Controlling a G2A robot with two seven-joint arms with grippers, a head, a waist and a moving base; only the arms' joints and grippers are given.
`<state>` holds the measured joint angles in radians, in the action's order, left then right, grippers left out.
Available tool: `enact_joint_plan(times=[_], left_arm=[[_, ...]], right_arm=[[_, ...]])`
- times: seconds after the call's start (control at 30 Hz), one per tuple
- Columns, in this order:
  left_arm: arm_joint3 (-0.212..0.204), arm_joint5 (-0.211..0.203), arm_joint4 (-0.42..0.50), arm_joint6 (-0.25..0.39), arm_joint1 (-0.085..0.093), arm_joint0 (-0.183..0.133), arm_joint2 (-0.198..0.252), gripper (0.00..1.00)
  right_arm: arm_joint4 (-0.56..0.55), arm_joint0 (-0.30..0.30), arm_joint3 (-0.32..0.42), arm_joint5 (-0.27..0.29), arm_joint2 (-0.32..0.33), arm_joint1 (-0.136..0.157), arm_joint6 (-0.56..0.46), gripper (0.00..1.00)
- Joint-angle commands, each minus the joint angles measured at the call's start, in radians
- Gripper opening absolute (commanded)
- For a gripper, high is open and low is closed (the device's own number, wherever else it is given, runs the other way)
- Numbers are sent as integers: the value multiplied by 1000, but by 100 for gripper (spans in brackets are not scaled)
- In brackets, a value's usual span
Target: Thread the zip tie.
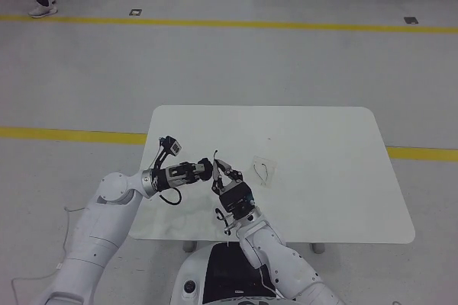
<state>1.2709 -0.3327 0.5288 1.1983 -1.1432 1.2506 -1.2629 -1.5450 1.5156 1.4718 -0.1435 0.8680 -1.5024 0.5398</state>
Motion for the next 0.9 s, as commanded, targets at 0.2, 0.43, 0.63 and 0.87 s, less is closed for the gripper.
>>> enact_joint_plan(times=[0.2,0.43,0.63,0.87], left_arm=[[0,0,0,0,0,0,0,0],[0,0,0,0,0,0,0,0],[0,0,0,0,0,0,0,0],[0,0,0,0,0,0,0,0]], right_arm=[[7,-3,-10,8,1,0,-10,0],[11,1,-15,3,7,1,-10,0],[16,4,-19,8,9,2,-8,0],[15,3,-25,20,4,2,-7,0]])
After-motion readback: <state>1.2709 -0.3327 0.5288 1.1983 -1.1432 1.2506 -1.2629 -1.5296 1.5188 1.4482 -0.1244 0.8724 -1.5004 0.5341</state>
